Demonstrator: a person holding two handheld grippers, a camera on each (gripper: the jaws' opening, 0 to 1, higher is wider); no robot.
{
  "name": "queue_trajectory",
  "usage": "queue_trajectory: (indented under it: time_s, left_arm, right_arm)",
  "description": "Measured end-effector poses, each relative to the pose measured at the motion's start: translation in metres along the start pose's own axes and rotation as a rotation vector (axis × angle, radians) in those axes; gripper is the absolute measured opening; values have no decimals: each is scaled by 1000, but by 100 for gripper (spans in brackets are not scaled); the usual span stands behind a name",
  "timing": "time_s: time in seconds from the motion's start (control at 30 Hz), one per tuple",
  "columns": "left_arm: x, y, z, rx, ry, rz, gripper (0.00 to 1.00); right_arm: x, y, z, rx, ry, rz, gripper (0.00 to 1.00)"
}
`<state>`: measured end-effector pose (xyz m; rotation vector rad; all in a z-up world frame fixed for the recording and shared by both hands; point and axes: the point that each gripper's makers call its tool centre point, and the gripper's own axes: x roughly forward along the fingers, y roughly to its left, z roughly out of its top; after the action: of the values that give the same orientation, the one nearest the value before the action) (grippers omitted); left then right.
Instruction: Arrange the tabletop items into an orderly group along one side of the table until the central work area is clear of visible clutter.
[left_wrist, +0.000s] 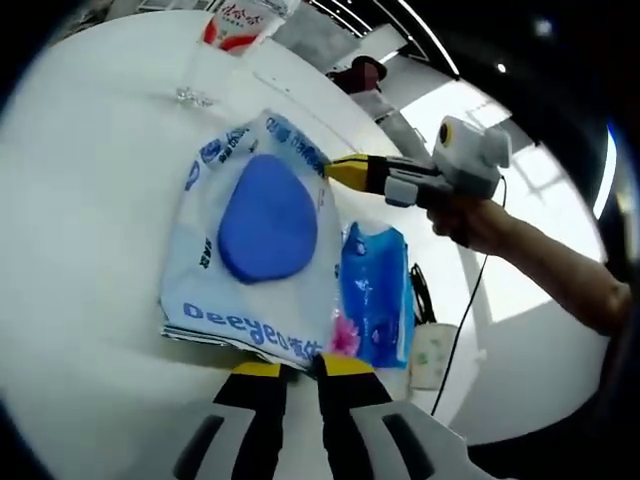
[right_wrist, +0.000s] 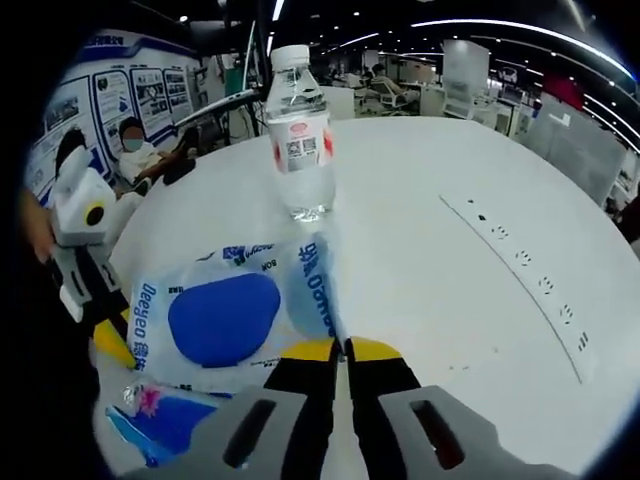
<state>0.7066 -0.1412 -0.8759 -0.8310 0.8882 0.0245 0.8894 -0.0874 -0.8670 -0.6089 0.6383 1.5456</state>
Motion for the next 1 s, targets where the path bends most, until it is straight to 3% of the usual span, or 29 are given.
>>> queue_trajectory:
  time_s: [0.17,0.3,0.57,1.0]
  left_arm:
    - [-3,-3,3,-8,-19,-6,2]
    - [-5,-5,9,-67,-40,-31,0]
    - [-18,-17,26,6,-72,-31,0]
    - [-34,-31,40,72,-87,-48,0]
  right_arm:
    - [-3,-4,1,-25,5,-14,0]
    - [-10,-10,5,-25,-5,-30,0]
    - [-38,-12,26,-21,-54,-77,0]
    - [-80,-21,17,21,-87,-175,0]
